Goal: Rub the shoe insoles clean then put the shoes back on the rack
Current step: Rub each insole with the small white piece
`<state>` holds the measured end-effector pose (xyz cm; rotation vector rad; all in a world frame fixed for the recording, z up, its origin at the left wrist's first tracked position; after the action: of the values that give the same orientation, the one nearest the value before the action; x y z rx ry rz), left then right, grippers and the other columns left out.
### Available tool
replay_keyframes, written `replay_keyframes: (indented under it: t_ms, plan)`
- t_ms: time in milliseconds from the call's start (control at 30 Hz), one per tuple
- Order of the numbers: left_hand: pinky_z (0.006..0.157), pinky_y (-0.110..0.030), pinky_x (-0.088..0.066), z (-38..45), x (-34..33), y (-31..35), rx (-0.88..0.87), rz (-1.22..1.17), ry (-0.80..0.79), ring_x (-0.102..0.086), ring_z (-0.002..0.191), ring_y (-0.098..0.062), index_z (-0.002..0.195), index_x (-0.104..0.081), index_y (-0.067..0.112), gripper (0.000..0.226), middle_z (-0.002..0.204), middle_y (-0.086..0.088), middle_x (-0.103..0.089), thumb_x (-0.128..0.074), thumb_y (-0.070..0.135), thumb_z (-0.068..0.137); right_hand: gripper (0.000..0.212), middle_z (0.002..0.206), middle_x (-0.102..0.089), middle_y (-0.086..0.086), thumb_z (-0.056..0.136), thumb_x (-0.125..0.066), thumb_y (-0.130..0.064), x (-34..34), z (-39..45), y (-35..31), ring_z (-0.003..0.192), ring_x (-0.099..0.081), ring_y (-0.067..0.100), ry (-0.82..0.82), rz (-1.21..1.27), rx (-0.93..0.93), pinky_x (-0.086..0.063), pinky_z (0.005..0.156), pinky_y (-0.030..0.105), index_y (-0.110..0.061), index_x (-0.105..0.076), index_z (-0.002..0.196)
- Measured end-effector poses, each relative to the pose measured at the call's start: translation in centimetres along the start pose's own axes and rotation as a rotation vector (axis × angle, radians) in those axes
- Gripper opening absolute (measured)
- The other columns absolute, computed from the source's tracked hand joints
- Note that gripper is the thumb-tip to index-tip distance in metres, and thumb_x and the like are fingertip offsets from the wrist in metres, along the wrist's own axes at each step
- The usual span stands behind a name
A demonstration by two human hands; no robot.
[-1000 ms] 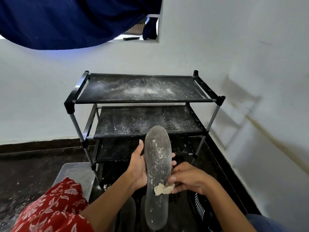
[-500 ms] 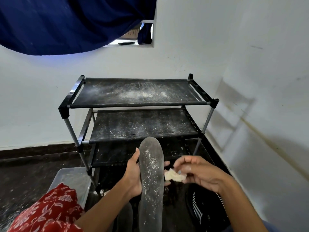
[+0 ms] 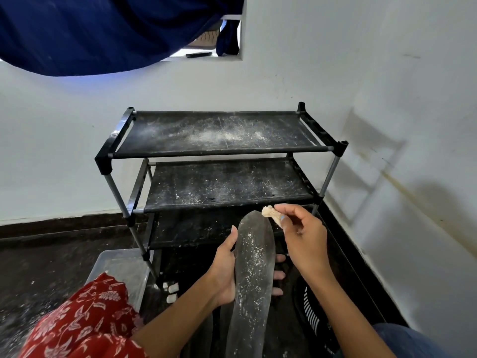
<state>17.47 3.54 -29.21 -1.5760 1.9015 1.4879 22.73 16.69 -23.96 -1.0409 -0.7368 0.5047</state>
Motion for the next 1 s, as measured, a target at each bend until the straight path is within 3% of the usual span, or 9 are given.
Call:
replay_keyframes:
  t_ms: [133, 200, 267, 367, 467, 567, 667, 833, 1000]
  plan:
    - [0.082, -0.06, -0.051, -0.3, -0.6, 0.2, -0.05, 0.033, 0.037, -0.064, 0.088, -0.04, 0.115, -0.065, 0.0, 0.084, 0.109, -0.027, -0.064, -0.024, 0.069, 0.088, 0.03, 0.1, -0.065, -0.011, 0.09, -0.053, -0.002, -0.8, -0.6, 0.3, 0.096, -0.06, 0.0, -0.001, -0.208, 0.19, -0.046, 0.085, 0.014, -0.019, -0.065, 0.111]
    - [0.065, -0.047, -0.058, -0.5, -1.0, 0.3, -0.08, 0.042, 0.035, -0.068, 0.078, -0.035, 0.102, -0.07, 0.0, 0.078, 0.095, -0.023, -0.069, -0.024, 0.062, 0.092, 0.029, 0.101, -0.065, -0.006, 0.089, -0.056, -0.002, -1.4, -0.8, 0.9, 0.095, -0.06, 0.005, -0.073, -0.316, 0.297, -0.047, 0.086, 0.018, -0.017, -0.067, 0.111]
    - [0.053, -0.038, -0.057, -0.6, -1.1, 0.5, -0.089, 0.041, 0.025, -0.069, 0.066, -0.031, 0.096, -0.069, 0.001, 0.072, 0.083, -0.019, -0.07, -0.023, 0.056, 0.095, 0.027, 0.105, -0.064, -0.004, 0.089, -0.059, -0.005, -2.0, -1.0, 1.4, 0.098, -0.058, 0.009, -0.123, -0.413, 0.366, -0.042, 0.089, 0.012, -0.016, -0.068, 0.112]
    - [0.064, -0.046, -0.058, -0.6, -0.6, 0.6, -0.096, 0.043, -0.001, -0.068, 0.073, -0.034, 0.094, -0.073, 0.002, 0.071, 0.089, -0.021, -0.069, -0.026, 0.055, 0.094, 0.023, 0.111, -0.064, -0.001, 0.09, -0.06, -0.012, -2.4, -1.1, 1.7, 0.103, -0.056, 0.01, -0.157, -0.409, 0.351, -0.035, 0.095, 0.007, -0.015, -0.069, 0.111]
    - [0.085, -0.059, -0.047, -0.5, 0.0, 0.3, -0.058, 0.061, -0.013, -0.062, 0.084, -0.039, 0.106, -0.069, 0.001, 0.074, 0.097, -0.025, -0.063, -0.028, 0.061, 0.09, 0.018, 0.101, -0.068, -0.001, 0.089, -0.061, -0.014, -2.3, -1.1, 1.4, 0.096, -0.06, 0.011, -0.174, -0.413, 0.359, -0.046, 0.088, 0.017, -0.014, -0.072, 0.103]
    - [0.079, -0.056, -0.051, -0.4, 0.4, 0.1, -0.016, 0.051, -0.031, -0.064, 0.078, -0.038, 0.104, -0.069, 0.001, 0.079, 0.093, -0.025, -0.065, -0.02, 0.062, 0.093, 0.015, 0.094, -0.07, -0.003, 0.085, -0.065, -0.008, -2.4, -1.5, 1.1, 0.089, -0.064, 0.011, -0.194, -0.445, 0.403, -0.052, 0.083, 0.026, -0.012, -0.074, 0.097]
    - [0.063, -0.045, -0.058, -0.6, 0.2, 0.3, -0.013, 0.045, -0.019, -0.068, 0.069, -0.033, 0.098, -0.069, 0.003, 0.078, 0.084, -0.02, -0.07, -0.017, 0.06, 0.095, 0.016, 0.093, -0.069, -0.002, 0.083, -0.066, -0.006, -2.8, -1.9, 1.0, 0.087, -0.064, 0.009, -0.157, -0.445, 0.408, -0.053, 0.081, 0.025, -0.011, -0.073, 0.097]
    - [0.079, -0.058, -0.05, -0.5, 0.1, 0.1, 0.007, 0.086, -0.032, -0.063, 0.078, -0.036, 0.099, -0.071, 0.003, 0.082, 0.089, -0.022, -0.066, -0.018, 0.066, 0.092, 0.023, 0.095, -0.066, 0.003, 0.081, -0.065, 0.002, -2.6, -1.4, 1.0, 0.087, -0.061, 0.018, -0.02, -0.53, 0.421, -0.049, 0.08, 0.022, -0.007, -0.071, 0.101]
    - [0.067, -0.041, -0.057, -0.5, 0.2, 0.1, -0.05, 0.067, -0.002, -0.068, 0.074, -0.029, 0.098, -0.068, 0.007, 0.064, 0.084, -0.018, -0.07, -0.028, 0.056, 0.093, 0.021, 0.095, -0.064, 0.002, 0.079, -0.067, 0.0, -4.1, -2.8, 0.7, 0.093, -0.054, 0.008, -0.166, -0.52, 0.495, -0.036, 0.087, 0.007, -0.007, -0.072, 0.098]
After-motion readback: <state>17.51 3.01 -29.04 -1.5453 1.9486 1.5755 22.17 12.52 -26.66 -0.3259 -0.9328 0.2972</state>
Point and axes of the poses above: each hand's wrist, its own z-axis towards the middle knuckle, its own x-axis out of the back of the hand, y = z × x, the point moved 1 cm from there along z, towards the middle knuckle
